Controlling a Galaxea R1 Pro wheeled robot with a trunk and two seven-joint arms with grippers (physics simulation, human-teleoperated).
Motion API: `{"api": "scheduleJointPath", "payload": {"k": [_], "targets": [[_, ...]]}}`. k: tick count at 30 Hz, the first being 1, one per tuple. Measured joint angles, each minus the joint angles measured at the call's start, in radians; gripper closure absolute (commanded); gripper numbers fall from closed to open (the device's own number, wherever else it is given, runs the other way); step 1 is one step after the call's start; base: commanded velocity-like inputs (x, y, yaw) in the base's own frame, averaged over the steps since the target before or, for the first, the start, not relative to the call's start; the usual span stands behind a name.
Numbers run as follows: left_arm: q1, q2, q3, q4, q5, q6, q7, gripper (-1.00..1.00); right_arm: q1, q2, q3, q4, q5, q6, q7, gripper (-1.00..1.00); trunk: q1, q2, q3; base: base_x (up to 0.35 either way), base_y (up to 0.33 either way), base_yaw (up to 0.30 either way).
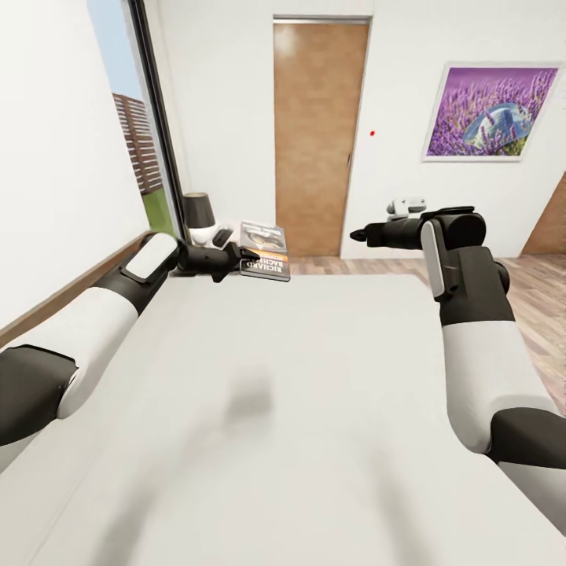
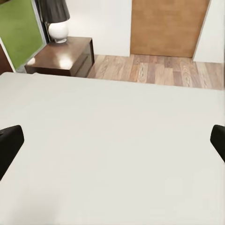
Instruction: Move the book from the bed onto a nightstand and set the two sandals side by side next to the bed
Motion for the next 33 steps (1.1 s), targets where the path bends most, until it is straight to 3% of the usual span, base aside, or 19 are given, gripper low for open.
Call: {"api": "scheduleJointPath", "payload": {"k": [24, 29, 30, 33], "targets": [[0.0, 0.0, 0.0, -0.011, 0.0, 0.0, 0.0, 1.0, 0.041, -0.001, -0.002, -0.06, -0.012, 0.0, -0.002, -1.0, 0.0, 0.0, 0.011, 0.0, 0.0, -0.023], [0.0, 0.0, 0.0, -0.012, 0.0, 0.0, 0.0, 1.0, 0.043, -0.009, -0.003, -0.071, -0.051, -0.001, 0.003, -1.0, 0.0, 0.0, 0.011, 0.0, 0.0, -0.001], [0.0, 0.0, 0.0, -0.012, -0.001, 0.0, 0.0, 1.0, 0.044, -0.02, -0.002, -0.078, -0.092, -0.001, 0.007, -1.0, 0.0, 0.0, 0.011, 0.0, 0.0, 0.0], [0.0, 0.0, 0.0, -0.012, -0.001, 0.0, 0.0, 1.0, 0.044, -0.034, 0.001, -0.088, -0.124, -0.001, 0.01, -1.0, 0.0, 0.0, 0.011, 0.0, 0.0, 0.0]]}}
